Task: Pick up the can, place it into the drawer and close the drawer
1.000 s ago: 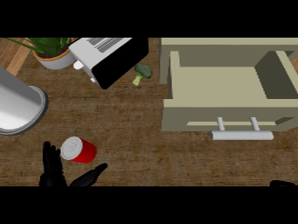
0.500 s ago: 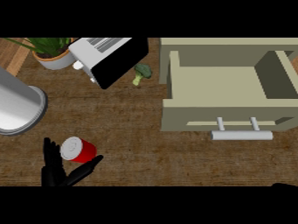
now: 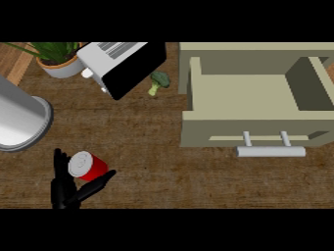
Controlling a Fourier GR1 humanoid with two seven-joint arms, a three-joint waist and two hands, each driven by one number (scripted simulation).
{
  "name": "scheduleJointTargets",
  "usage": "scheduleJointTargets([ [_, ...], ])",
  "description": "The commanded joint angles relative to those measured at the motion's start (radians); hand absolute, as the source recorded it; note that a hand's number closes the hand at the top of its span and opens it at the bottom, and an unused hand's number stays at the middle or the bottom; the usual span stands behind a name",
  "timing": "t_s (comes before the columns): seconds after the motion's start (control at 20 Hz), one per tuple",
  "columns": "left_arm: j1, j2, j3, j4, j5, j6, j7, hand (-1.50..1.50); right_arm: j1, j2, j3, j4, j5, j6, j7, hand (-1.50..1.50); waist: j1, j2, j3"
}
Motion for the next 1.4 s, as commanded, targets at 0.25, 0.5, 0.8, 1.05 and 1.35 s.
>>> scheduleJointTargets([
  [0.25, -0.154, 0.036, 0.008, 0.111, 0.003, -0.117, 0.033, 1.50, -0.021, 0.005, -0.001, -0.008, 0.013, -0.002, 0.023, -1.50, -0.003, 0.000, 0.000],
  [0.5, -0.155, 0.016, 0.011, 0.144, 0.001, -0.174, -0.050, 1.50, -0.024, 0.001, -0.024, -0.051, -0.004, -0.010, 0.062, -1.50, -0.001, 0.000, 0.000],
  [0.8, -0.258, 0.021, 0.013, 0.167, -0.012, -0.178, -0.017, 1.50, -0.060, -0.023, -0.064, 0.084, 0.000, 0.021, -0.041, -1.50, -0.002, 0.001, 0.000],
  [1.05, -0.343, 0.013, -0.003, 0.188, -0.014, -0.210, 0.022, 1.50, -0.049, 0.036, 0.026, 0.008, 0.081, -0.016, -0.021, -1.50, -0.005, 0.001, 0.000],
  [1.35, -0.532, 0.011, -0.045, 0.331, -0.049, -0.332, 0.051, 1.50, -0.102, -0.004, -0.031, 0.098, 0.056, -0.010, -0.053, -1.50, -0.010, 0.004, 0.000],
])
